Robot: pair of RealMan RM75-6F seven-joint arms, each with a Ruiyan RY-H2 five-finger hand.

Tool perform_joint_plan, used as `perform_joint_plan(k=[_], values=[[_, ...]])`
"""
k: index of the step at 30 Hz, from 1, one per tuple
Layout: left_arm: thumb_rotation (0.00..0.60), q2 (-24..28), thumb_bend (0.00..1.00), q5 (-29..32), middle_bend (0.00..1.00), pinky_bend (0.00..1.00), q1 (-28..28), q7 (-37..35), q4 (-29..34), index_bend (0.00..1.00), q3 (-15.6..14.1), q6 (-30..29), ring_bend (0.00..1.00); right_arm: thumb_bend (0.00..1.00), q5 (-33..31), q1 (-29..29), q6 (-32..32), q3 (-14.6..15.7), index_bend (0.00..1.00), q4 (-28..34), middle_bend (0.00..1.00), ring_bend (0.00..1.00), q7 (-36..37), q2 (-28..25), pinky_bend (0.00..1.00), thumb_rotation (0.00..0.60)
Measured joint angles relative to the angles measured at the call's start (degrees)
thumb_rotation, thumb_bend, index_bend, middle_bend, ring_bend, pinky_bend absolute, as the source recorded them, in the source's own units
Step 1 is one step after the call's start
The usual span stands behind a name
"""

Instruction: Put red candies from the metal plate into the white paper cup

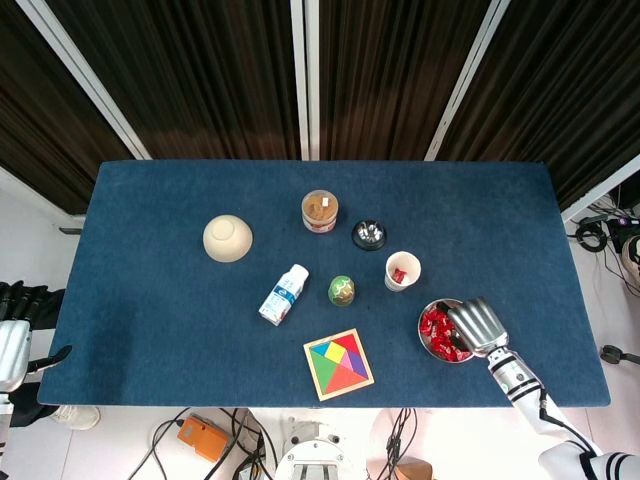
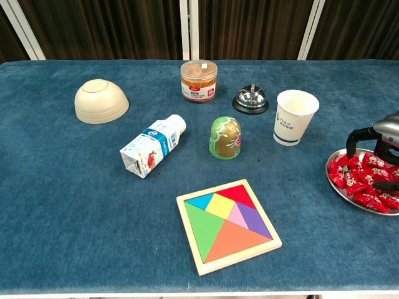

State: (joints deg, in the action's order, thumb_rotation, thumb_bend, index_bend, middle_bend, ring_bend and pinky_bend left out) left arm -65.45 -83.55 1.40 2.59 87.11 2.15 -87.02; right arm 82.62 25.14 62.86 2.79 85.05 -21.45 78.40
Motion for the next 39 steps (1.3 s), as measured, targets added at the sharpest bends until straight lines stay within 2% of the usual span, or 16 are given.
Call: perform_joint_plan(k=[12, 20, 23, 27, 33, 39], values=[[0.6, -0.1, 0.0, 0.0, 0.16, 0.0, 0.2, -0.3, -0.4, 0.23, 0.1, 0.2, 0.04, 0.37, -2.0, 0.2, -2.4, -0.7, 0.48, -0.2, 0.94, 1.0, -1.0, 0.7, 1.0, 0.6], [0.6, -0.2, 0.0, 0.1, 0.16, 0.0, 0.2, -0.3, -0.6, 0.23, 0.1, 0.6, 0.04, 0.53, -2.6, 0.6, -3.6, -1.3, 0.56, -1.4, 0.94, 1.0, -0.2, 1.4, 1.0, 0.6], [0.6, -0.3, 0.0, 0.1, 0.16, 0.0, 0.2, -0.4, -0.7, 0.23, 0.1, 0.6, 0.04, 0.63, -2.7, 0.7, -3.9, -1.4, 0.62, -1.8, 0.94, 1.0, 0.1, 1.7, 1.0, 0.6], [0.6, -0.5, 0.0, 0.1, 0.15, 0.0, 0.2, -0.5, -0.9, 0.23, 0.1, 0.7, 0.03, 0.71, -2.8, 0.6, -3.9, -1.5, 0.69, -2.1, 0.94, 1.0, 1.0, 1.8, 1.0, 0.6], [0.6, -0.4, 0.0, 0.0, 0.15, 0.0, 0.2, -0.7, -0.9, 0.23, 0.2, 0.5, 0.03, 0.72, -1.5, 0.0, -1.3, -1.9, 0.7, -0.4, 0.94, 1.0, 2.2, 0.1, 1.0, 0.6], [0.6, -0.5, 0.0, -0.4, 0.15, 0.0, 0.3, -0.7, -0.9, 0.23, 0.1, 0.5, 0.03, 0.72, 1.0, -0.4, 3.9, -4.1, 0.7, 5.6, 0.94, 1.0, 3.8, -4.4, 1.0, 0.6]])
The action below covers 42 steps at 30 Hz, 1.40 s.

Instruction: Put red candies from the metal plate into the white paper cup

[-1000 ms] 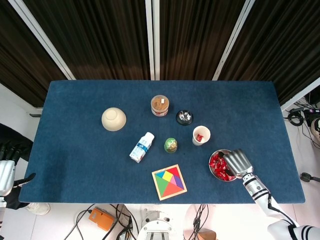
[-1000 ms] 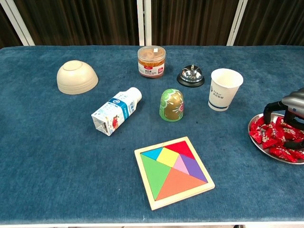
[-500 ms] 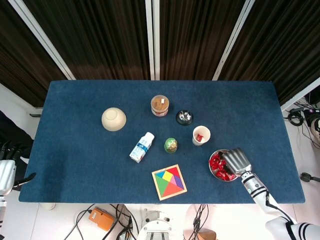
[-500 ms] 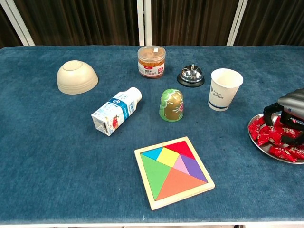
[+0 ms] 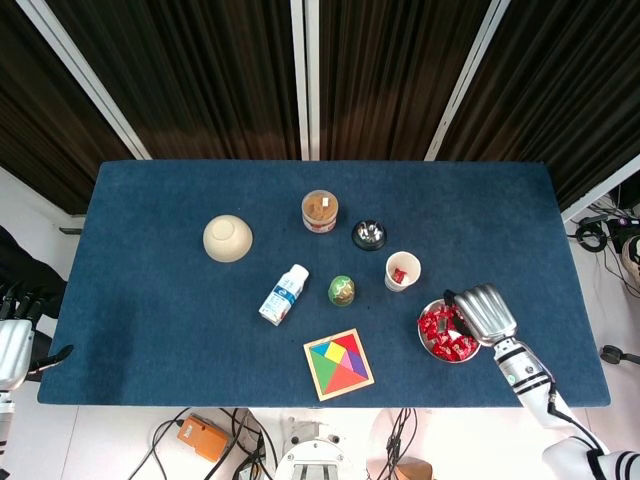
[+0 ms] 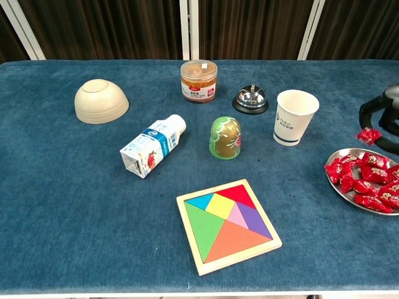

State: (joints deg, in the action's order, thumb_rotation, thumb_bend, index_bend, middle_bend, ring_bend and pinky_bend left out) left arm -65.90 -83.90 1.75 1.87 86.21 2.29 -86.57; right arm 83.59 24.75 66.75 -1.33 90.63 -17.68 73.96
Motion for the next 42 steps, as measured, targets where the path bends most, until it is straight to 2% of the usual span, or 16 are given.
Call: perform_joint_plan(k=[4, 7, 11, 17, 21, 27, 31, 37, 42], values=[[0.6, 0.0, 0.0, -0.2, 0.15, 0.0, 0.1, 0.0, 0.1, 0.23, 0.0, 0.0, 0.03, 0.72, -0.3, 1.2, 0.8, -3.5, 0.7, 2.8, 0.94, 1.0, 0.2, -2.3, 1.0, 0.6], [0.6, 0.0, 0.0, -0.3, 0.15, 0.0, 0.2, 0.2, 0.2, 0.23, 0.0, 0.1, 0.03, 0.72, -2.8, 3.3, -1.0, -6.1, 0.68, 3.6, 0.94, 1.0, -0.7, -2.6, 1.0, 0.6], [0.6, 0.1, 0.0, 0.0, 0.15, 0.0, 0.3, 0.4, 0.3, 0.23, 0.0, 0.4, 0.03, 0.72, -8.2, 7.2, -6.0, -9.0, 0.67, 3.3, 0.94, 1.0, -2.7, -1.9, 1.0, 0.6], [0.6, 0.0, 0.0, 0.4, 0.15, 0.0, 0.4, 0.7, 0.4, 0.23, 0.0, 0.8, 0.03, 0.72, -16.5, 13.1, -13.0, -11.3, 0.66, 0.3, 0.94, 1.0, -6.1, 2.2, 1.0, 0.6], [0.6, 0.2, 0.0, 0.5, 0.15, 0.0, 0.3, 0.8, 0.4, 0.23, -0.1, 0.9, 0.03, 0.7, -18.6, 15.5, -14.9, -11.3, 0.62, -2.2, 0.94, 1.0, -8.1, 5.0, 1.0, 0.6], [0.6, 0.2, 0.0, 0.7, 0.15, 0.0, 0.1, 0.7, 0.3, 0.23, 0.0, 0.7, 0.03, 0.5, -19.2, 16.5, -15.0, -10.5, 0.5, -3.1, 0.94, 1.0, -8.4, 6.1, 1.0, 0.6], [0.6, 0.0, 0.0, 0.7, 0.15, 0.0, 0.2, 0.7, 0.1, 0.23, 0.0, 0.8, 0.03, 0.44, -19.4, 16.7, -14.6, -10.0, 0.45, -3.0, 0.94, 1.0, -8.8, 5.9, 1.0, 0.6], [0.6, -0.2, 0.0, 0.6, 0.15, 0.0, 0.3, 0.5, 0.0, 0.23, 0.1, 0.8, 0.03, 0.41, -18.4, 15.9, -12.2, -9.7, 0.45, -1.7, 0.94, 1.0, -7.8, 5.0, 1.0, 0.6], [0.6, -0.3, 0.0, 0.5, 0.15, 0.0, 0.5, 0.4, -0.2, 0.23, 0.1, 1.1, 0.03, 0.41, -12.9, 12.2, -6.9, -7.8, 0.48, 1.5, 0.94, 1.0, -4.2, 1.8, 1.0, 0.6]])
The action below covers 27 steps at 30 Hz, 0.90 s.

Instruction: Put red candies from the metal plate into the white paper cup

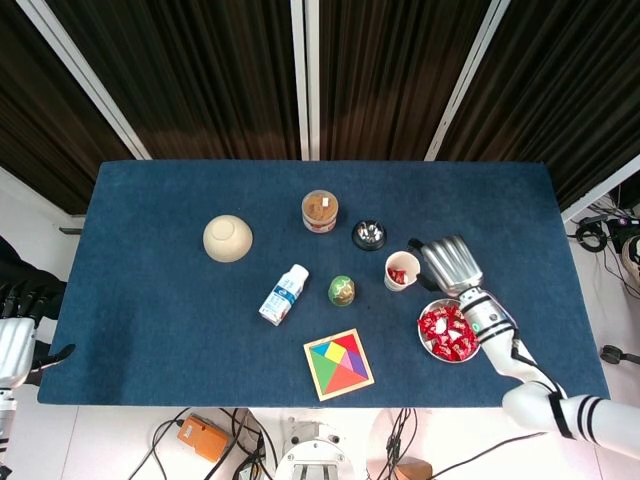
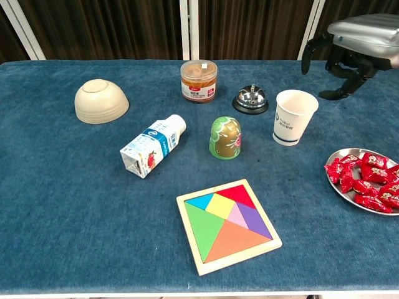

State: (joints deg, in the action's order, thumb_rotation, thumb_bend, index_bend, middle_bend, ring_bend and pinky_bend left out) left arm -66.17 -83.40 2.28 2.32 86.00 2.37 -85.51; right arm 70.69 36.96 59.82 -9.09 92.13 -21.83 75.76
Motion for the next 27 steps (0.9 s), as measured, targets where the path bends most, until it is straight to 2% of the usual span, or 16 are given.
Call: perform_joint_plan(k=[4, 8, 11, 27], values=[[0.6, 0.1, 0.0, -0.1, 0.15, 0.0, 0.2, 0.2, 0.2, 0.23, 0.1, 0.1, 0.03, 0.41, 5.8, -3.9, 3.3, 4.5, 0.49, 2.2, 0.94, 1.0, 2.4, -3.0, 1.0, 0.6], [0.6, 0.4, 0.0, -0.3, 0.15, 0.0, 0.4, 0.6, 0.7, 0.23, 0.3, -0.1, 0.03, 0.41, 10.7, -7.7, 4.5, 10.7, 0.49, 2.7, 0.94, 1.0, 4.1, -4.7, 1.0, 0.6], [0.6, 0.5, 0.0, -0.6, 0.15, 0.0, 0.5, 1.0, 1.1, 0.23, 0.2, -0.2, 0.03, 0.41, 11.7, -9.6, 4.0, 13.1, 0.49, 1.7, 0.94, 1.0, 4.3, -4.5, 1.0, 0.6], [0.6, 0.7, 0.0, -0.6, 0.15, 0.0, 0.3, 1.3, 1.5, 0.23, 0.0, -0.5, 0.03, 0.41, 9.0, -10.5, -0.7, 12.9, 0.51, -2.6, 0.94, 1.0, 3.5, 0.3, 1.0, 0.6]])
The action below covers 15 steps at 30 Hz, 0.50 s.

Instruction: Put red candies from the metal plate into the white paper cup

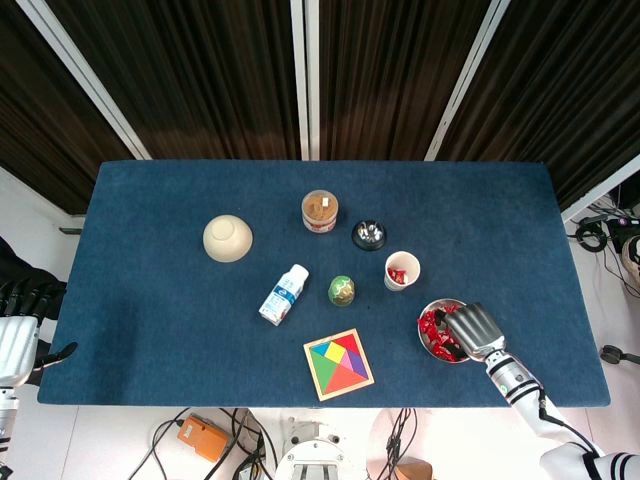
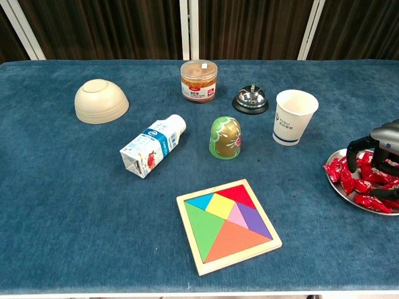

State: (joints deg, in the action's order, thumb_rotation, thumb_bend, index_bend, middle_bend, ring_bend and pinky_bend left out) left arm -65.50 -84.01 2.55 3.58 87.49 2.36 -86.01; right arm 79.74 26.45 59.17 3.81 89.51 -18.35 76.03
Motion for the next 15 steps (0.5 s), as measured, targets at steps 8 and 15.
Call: perform_joint_plan(k=[8, 15], values=[[0.6, 0.2, 0.0, -0.2, 0.15, 0.0, 0.1, 0.0, -0.1, 0.23, 0.0, -0.1, 0.03, 0.62, -0.4, 0.3, -1.6, -0.5, 0.59, -2.5, 0.94, 1.0, 0.9, 1.8, 1.0, 0.6], [0.6, 0.6, 0.0, -0.1, 0.15, 0.0, -0.1, 0.1, 0.3, 0.23, 0.0, -0.4, 0.03, 0.7, 1.4, 0.0, 1.3, -1.9, 0.64, -2.3, 0.94, 1.0, 3.4, 1.0, 1.0, 0.6]])
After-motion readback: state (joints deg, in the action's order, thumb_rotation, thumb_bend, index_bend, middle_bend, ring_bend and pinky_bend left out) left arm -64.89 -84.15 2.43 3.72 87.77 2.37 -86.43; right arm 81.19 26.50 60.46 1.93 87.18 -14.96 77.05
